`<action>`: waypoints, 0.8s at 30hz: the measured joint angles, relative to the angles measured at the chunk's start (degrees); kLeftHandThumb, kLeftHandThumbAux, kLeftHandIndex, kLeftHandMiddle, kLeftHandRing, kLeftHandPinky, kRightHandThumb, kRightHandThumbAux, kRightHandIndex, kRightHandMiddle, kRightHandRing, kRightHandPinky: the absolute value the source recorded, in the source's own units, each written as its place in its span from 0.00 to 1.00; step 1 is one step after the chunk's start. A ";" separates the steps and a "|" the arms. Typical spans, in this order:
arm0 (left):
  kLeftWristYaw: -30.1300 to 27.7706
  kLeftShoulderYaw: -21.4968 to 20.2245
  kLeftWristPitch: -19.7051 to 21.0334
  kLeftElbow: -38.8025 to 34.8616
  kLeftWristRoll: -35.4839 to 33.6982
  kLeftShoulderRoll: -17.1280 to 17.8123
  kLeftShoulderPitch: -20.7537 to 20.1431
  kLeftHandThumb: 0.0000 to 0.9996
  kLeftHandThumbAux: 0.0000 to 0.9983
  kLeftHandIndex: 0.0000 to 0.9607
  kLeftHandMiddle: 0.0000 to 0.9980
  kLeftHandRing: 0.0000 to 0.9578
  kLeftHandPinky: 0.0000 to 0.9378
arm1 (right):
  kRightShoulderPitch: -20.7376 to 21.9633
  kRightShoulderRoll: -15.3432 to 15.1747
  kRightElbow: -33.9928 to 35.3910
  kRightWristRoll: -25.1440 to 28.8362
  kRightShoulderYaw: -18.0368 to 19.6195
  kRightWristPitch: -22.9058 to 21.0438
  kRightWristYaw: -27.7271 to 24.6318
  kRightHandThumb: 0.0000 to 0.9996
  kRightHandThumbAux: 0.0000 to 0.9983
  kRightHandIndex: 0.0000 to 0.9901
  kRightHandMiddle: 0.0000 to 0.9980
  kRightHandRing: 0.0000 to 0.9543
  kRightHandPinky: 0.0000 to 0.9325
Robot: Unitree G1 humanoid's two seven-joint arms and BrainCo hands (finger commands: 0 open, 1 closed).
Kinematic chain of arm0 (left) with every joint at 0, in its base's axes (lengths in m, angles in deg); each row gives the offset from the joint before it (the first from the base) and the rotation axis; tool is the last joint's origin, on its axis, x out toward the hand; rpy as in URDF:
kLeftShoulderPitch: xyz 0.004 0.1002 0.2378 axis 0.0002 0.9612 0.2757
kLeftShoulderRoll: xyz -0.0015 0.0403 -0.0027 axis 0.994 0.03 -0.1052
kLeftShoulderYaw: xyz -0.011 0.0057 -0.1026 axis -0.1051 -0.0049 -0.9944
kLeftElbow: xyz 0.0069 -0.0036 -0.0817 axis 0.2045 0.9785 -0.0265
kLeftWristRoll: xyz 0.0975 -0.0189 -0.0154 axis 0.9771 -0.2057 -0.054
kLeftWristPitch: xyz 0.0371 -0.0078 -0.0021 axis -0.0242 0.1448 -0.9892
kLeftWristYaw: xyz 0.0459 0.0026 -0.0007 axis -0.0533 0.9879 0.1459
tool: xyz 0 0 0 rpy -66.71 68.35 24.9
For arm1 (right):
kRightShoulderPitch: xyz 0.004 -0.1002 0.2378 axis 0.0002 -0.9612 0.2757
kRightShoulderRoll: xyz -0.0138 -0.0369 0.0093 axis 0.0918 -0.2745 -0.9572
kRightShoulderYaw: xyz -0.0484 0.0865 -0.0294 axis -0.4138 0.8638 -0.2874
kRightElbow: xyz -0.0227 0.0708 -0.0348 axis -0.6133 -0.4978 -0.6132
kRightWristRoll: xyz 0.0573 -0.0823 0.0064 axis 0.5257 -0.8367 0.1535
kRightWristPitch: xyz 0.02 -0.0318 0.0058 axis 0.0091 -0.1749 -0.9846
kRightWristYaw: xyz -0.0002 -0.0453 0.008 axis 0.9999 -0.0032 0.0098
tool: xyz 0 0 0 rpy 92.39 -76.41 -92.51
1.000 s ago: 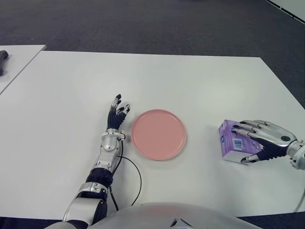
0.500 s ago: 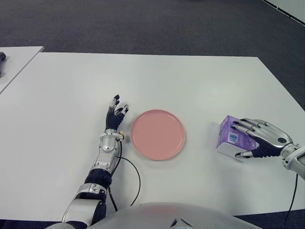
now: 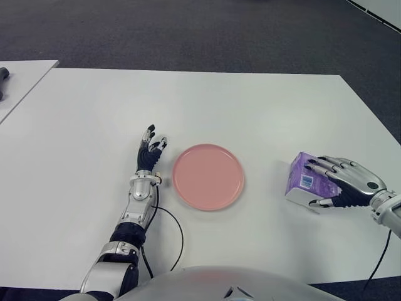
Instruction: Put the tissue paper into the plate.
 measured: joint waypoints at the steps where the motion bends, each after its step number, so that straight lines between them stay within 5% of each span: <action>1: 0.00 -0.04 0.03 0.00 0.00 0.01 0.00 0.01 0.61 0.00 0.00 0.00 0.00 | 0.00 0.00 0.23 0.01 0.28 -0.16 0.14 0.30 0.24 0.00 0.00 0.00 0.00; 24: 0.00 -0.63 1.89 -1.03 0.03 0.08 -0.03 0.00 0.61 0.00 0.00 0.00 0.00 | -2.26 0.64 5.88 2.34 0.50 -3.87 -2.76 0.34 0.23 0.00 0.00 0.00 0.00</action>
